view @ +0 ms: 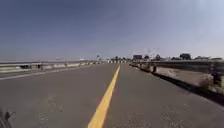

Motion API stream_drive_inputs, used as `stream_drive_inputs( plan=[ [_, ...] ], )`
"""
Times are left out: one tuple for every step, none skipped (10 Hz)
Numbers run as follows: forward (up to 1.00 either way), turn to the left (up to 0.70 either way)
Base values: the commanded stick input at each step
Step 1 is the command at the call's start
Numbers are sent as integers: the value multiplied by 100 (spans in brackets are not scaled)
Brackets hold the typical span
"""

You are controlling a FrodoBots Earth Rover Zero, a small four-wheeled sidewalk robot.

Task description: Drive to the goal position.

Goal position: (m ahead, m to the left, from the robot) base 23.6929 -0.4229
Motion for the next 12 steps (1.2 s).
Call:
stream_drive_inputs(
  plan=[
    [50,0],
    [50,0],
    [50,0],
    [50,0],
    [50,0],
    [50,0],
    [50,0],
    [50,0],
    [50,0],
    [50,0],
    [50,0],
    [50,0]
  ],
)
